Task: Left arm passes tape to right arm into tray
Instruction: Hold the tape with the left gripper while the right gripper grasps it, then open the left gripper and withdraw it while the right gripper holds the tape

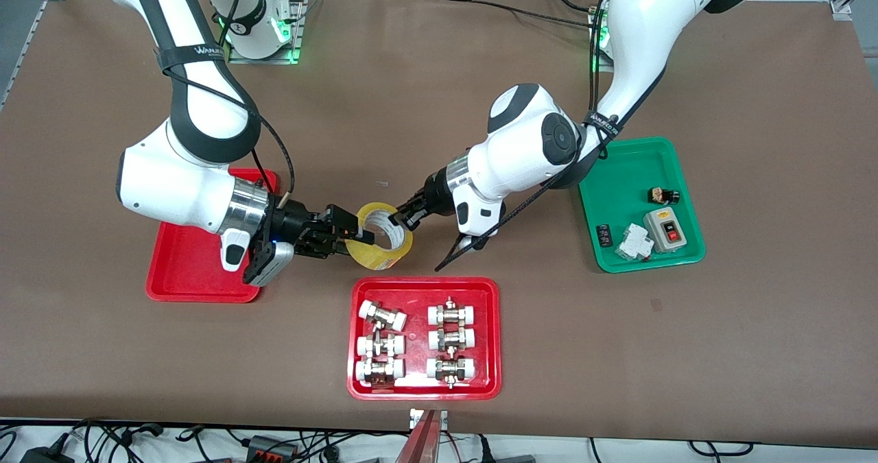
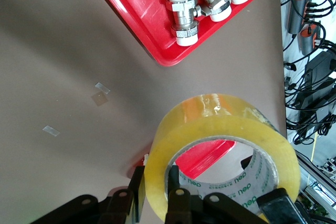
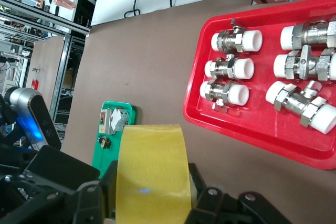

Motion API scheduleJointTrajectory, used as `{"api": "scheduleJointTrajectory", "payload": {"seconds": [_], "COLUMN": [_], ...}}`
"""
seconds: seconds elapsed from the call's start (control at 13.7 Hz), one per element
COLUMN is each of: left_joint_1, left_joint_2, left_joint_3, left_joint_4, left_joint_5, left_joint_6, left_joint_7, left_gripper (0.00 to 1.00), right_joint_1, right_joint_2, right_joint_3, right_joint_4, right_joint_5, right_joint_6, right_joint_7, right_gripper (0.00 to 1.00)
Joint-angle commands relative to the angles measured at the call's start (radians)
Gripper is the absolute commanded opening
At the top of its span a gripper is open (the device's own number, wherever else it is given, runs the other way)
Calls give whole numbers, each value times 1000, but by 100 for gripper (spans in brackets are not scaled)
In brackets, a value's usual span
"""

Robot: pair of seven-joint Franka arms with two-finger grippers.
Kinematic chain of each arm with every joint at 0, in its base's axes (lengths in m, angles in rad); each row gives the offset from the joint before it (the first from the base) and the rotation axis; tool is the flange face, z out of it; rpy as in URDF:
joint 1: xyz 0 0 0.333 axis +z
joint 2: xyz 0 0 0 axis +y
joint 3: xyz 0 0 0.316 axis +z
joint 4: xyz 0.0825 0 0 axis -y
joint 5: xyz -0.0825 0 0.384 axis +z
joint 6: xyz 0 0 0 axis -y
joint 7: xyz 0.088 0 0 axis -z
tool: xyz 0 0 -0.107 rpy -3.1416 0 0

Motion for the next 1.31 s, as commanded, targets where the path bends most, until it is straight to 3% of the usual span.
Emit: {"api": "scheduleJointTrajectory", "payload": {"seconds": [0.0,0.07,0.15,0.36,0.58,0.73,1.02,1.24], "left_joint_1": [-6,-3,6,74,187,267,457,568], "left_joint_2": [4,3,3,-17,-84,-127,-235,-273], "left_joint_3": [7,19,19,-2,-35,-39,-25,-38], "left_joint_4": [27,27,27,29,29,29,29,29], "left_joint_5": [-11,-1,42,58,59,59,64,192], "left_joint_6": [-13,-15,-15,-35,-187,-307,-623,-740], "left_joint_7": [1,6,8,32,131,237,692,855], "left_gripper": [22,93,100,100,100,100,100,100], "right_joint_1": [5,7,8,8,-33,-110,-330,-462], "right_joint_2": [8,8,8,5,8,10,36,79], "right_joint_3": [-4,-4,-4,-4,-13,-13,-13,-13], "right_joint_4": [27,27,33,42,47,38,-8,-24], "right_joint_5": [11,11,11,11,5,-18,-90,-210], "right_joint_6": [5,5,5,4,-14,-130,-362,-477], "right_joint_7": [-10,-6,-3,8,23,-10,-221,-332], "right_gripper": [0,0,0,0,0,0,0,0]}}
